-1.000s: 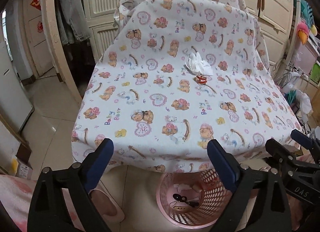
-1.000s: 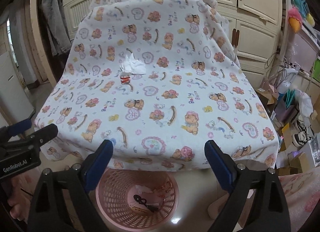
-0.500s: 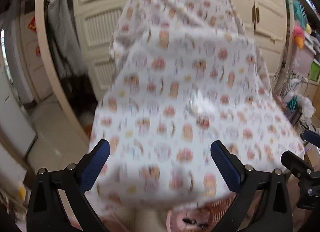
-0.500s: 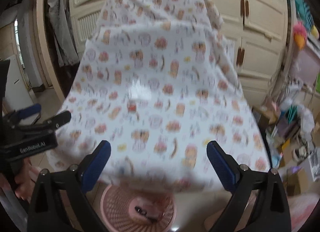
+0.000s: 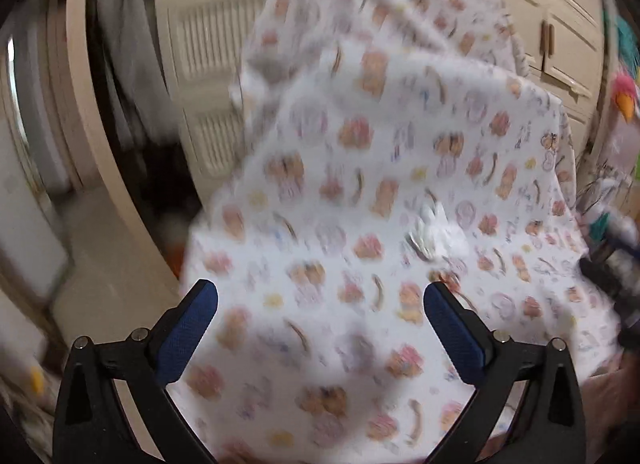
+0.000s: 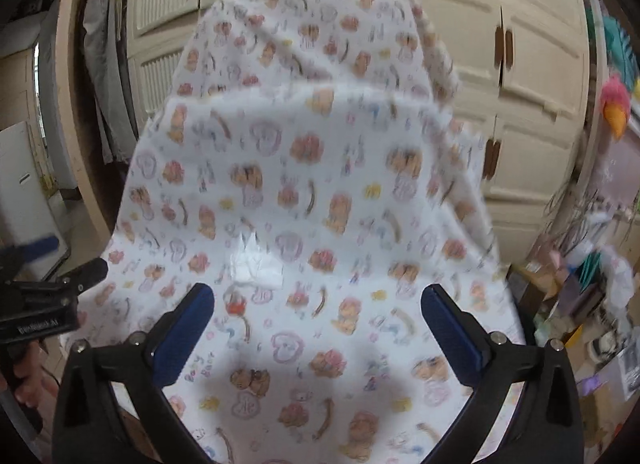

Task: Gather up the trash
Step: 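Raise both tools back up over the table toward the tissue and bottle, then grasp the red-capped small bottle with the right tool while the left tool grasps the white tissue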

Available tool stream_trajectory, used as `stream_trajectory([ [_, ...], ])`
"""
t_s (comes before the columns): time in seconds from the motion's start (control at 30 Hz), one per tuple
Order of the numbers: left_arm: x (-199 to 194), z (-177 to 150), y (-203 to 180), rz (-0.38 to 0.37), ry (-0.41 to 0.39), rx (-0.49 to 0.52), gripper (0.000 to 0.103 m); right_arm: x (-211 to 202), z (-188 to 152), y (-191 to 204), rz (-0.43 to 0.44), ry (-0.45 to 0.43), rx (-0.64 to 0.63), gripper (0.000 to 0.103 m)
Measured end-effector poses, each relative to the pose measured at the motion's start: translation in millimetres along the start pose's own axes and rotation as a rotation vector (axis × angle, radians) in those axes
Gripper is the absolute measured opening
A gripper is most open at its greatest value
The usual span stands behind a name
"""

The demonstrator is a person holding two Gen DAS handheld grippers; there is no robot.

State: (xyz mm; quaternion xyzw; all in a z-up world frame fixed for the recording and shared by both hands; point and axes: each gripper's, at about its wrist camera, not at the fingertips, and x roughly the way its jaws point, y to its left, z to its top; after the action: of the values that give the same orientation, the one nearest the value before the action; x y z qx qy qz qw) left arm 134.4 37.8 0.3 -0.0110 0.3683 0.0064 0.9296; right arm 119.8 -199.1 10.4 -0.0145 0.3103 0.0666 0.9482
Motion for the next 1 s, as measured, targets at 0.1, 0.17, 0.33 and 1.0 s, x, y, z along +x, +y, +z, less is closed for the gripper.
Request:
stream_trajectory([
  [0.1,-3,3,-3,0.033,-0.050,0.014,0.102,29,-16,4,0.026,0.104,0.036,0.103],
  [0.17,-6,6,-8,0.082,-0.101,0.049,0.102,42,-16,13,0.042,0.123,0.009,0.103],
  [0.33,4,7,-10,0.066,-0.091,0.022,0.102,68,-13,28,0.132,0.179,-0.006,0.103],
  [1.0,26,22,14,0.019,-0.030,-0.173,0.102,130,-16,65,0.209,0.282,-0.013,0.017],
])
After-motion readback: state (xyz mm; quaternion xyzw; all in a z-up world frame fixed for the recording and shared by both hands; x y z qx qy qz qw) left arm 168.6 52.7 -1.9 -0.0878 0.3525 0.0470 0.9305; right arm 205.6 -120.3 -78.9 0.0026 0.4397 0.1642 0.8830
